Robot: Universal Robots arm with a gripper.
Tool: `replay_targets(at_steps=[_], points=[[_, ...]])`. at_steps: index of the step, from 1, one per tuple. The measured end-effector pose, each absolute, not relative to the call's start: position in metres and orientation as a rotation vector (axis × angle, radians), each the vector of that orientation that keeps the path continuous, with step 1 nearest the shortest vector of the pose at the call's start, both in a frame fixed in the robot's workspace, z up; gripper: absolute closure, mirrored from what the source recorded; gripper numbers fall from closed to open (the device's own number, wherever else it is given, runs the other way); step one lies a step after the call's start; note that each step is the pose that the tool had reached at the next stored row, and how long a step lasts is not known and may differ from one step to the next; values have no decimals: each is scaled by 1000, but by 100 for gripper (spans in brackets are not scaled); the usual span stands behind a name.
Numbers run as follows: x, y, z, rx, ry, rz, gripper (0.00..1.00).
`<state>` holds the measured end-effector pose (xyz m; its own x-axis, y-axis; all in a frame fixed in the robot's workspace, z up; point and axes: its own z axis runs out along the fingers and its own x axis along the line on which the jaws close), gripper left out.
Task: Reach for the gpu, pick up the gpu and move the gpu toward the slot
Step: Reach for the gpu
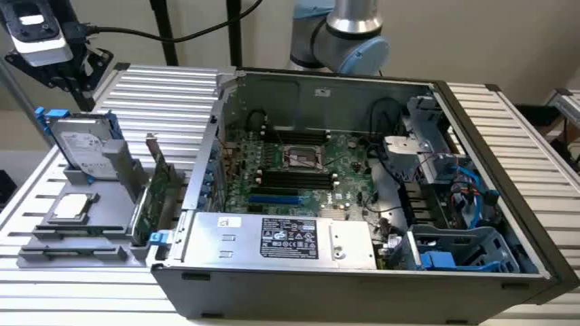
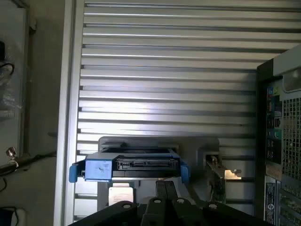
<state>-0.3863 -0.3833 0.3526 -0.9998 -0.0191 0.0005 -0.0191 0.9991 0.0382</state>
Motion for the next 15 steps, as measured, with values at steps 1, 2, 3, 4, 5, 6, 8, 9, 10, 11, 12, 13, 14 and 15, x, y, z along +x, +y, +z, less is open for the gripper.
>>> replay_targets(at_steps=[1,2,3,4,5,6,8,9,10,11,12,13,14,15], points=[[-386,-383,353,30,-3140,-60,89],[-386,-383,353,30,-3140,-60,89],[-386,-383,353,30,-3140,-60,89],[-386,-383,353,30,-3140,-60,89],[-386,-383,353,30,-3140,-60,89],[-386,-383,353,30,-3140,-60,89],[-386,-383,353,30,-3140,-60,89],[-386,-383,353,30,-3140,-60,89],[-386,-383,353,30,-3140,-60,89],[-386,-383,353,30,-3140,-60,89],[-386,-383,353,30,-3140,-60,89],[-386,-383,353,30,-3140,-60,89],[-386,-384,353,30,-3140,-60,89],[-386,-387,353,30,-3140,-60,89]])
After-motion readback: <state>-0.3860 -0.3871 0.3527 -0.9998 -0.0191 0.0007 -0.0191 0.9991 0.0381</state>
